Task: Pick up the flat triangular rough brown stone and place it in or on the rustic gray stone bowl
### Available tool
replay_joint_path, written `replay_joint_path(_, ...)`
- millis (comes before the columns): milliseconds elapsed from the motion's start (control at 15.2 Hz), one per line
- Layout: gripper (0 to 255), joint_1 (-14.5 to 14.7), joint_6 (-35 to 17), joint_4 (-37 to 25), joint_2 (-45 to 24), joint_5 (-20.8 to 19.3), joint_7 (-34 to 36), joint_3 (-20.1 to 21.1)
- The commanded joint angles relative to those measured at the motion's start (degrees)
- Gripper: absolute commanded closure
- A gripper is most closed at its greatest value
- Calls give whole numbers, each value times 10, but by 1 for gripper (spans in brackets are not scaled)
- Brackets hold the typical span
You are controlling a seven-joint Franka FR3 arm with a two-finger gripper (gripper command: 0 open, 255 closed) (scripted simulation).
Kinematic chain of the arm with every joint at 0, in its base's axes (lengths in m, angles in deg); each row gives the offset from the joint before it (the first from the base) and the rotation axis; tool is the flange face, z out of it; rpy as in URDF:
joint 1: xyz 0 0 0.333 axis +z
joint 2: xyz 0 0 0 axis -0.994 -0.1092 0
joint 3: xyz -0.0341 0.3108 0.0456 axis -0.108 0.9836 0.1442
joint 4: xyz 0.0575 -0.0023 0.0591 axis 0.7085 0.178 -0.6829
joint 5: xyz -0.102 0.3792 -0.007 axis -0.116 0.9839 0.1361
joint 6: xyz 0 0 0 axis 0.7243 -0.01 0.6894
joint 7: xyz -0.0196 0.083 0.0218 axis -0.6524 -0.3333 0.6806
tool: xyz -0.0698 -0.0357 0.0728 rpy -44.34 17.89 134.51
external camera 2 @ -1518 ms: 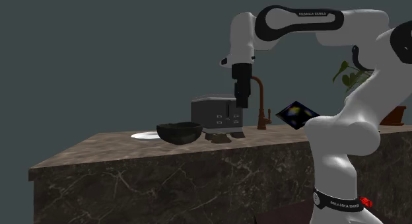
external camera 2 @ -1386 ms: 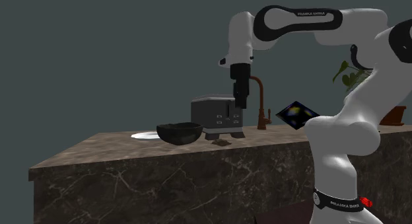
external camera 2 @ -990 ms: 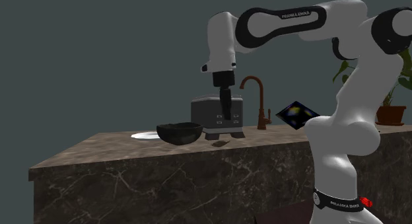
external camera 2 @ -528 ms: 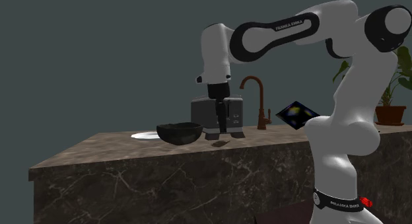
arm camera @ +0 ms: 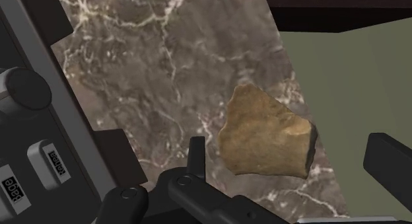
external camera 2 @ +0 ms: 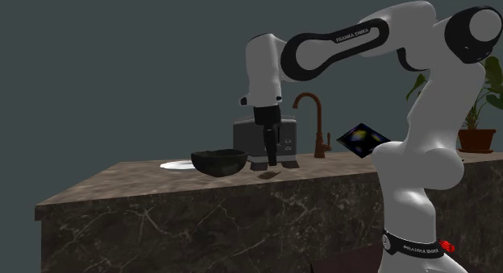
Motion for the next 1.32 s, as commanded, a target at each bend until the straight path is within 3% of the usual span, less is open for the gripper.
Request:
replay_joint_path(0,0,0,0,0,0,0,0,0)
replay_joint_path(66,255,0,0,0,0,0,0,0)
replay_joint_path(660,255,0,0,0,0,0,0,0)
replay_joint_path(726,0,0,0,0,0,0,0,0)
replay_joint_path(990,0,14,-47,-45,-62,114,-166,-106)
replay_joint_path(1254,0,14,-79,-18,-66,115,-166,-105)
